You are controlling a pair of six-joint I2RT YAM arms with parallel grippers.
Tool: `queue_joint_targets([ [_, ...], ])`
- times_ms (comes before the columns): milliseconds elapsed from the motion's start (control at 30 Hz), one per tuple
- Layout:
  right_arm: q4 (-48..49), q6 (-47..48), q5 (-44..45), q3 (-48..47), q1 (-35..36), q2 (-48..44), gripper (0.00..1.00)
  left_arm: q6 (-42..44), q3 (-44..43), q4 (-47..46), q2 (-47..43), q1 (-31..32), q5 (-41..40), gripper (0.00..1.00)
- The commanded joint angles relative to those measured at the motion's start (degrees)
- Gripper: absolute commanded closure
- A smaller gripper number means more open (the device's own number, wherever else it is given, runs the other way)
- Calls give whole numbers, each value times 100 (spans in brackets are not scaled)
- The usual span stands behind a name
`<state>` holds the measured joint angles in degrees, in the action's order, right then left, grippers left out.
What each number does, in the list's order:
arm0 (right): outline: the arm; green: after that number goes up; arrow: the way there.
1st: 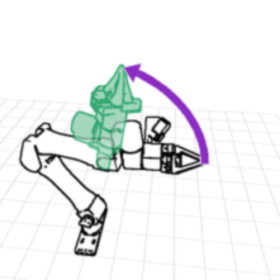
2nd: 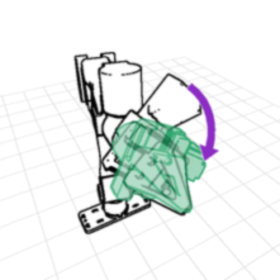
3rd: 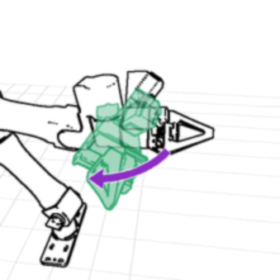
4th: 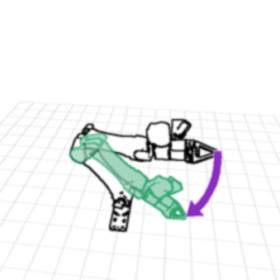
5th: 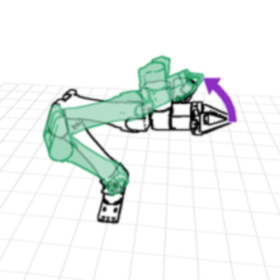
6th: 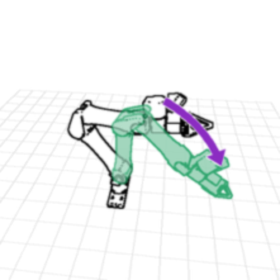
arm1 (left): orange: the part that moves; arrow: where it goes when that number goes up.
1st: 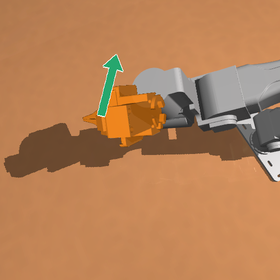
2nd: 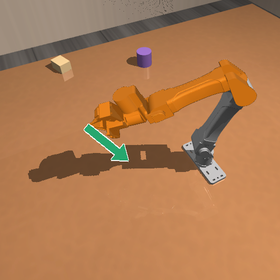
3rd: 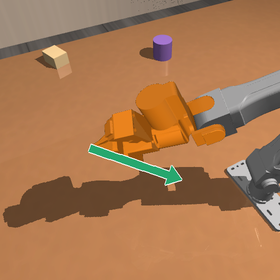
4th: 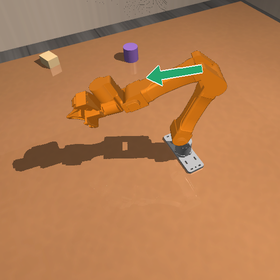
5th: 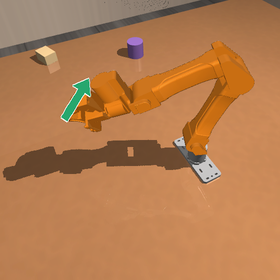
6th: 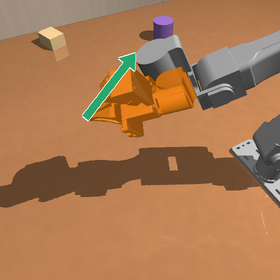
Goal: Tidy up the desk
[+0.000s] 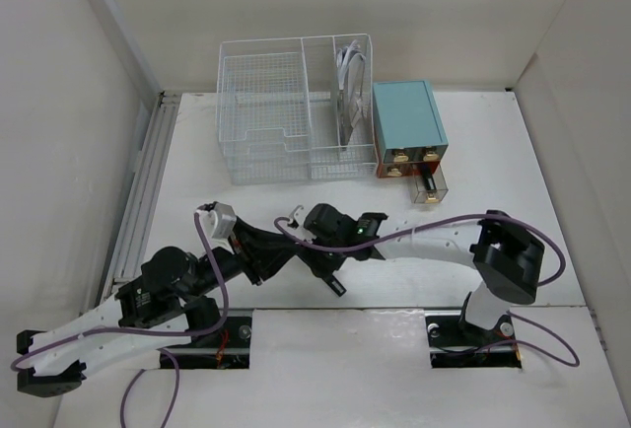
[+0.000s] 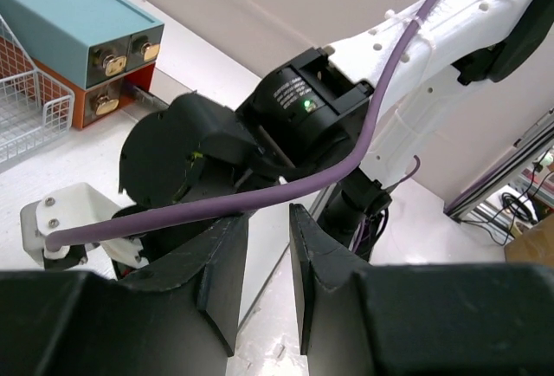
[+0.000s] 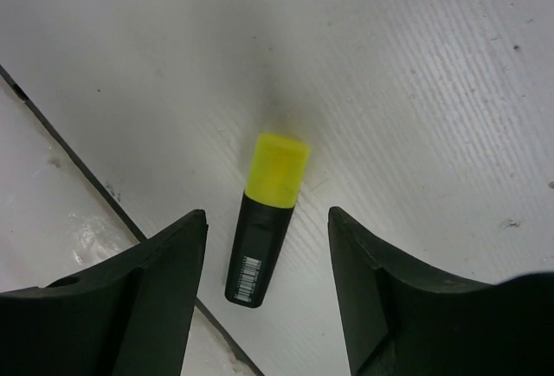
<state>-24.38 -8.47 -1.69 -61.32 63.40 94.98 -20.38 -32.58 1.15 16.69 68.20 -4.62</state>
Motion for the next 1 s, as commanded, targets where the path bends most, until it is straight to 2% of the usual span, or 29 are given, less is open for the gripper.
queue_joint_targets([
  [0,417,-217,485,-12,85,161,37,87,-56,-238,-157,26,67,77],
  [300,479,-269,687,50,85,662,39,140,-3,-291,-280,26,172,77],
  [467,425,-269,688,-3,85,856,44,140,-3,-343,-394,26,234,77],
  [567,425,-269,810,-3,138,908,56,140,50,-343,-456,26,234,77],
  [733,302,-217,749,-3,138,961,64,140,50,-396,-570,26,286,76],
  [800,302,-164,697,-3,138,1014,72,140,50,-396,-570,26,286,76],
  [833,302,-164,697,-3,138,1014,79,140,50,-396,-570,26,286,76],
  [967,145,-50,1030,-257,138,1014,89,140,50,-396,-570,26,286,76],
])
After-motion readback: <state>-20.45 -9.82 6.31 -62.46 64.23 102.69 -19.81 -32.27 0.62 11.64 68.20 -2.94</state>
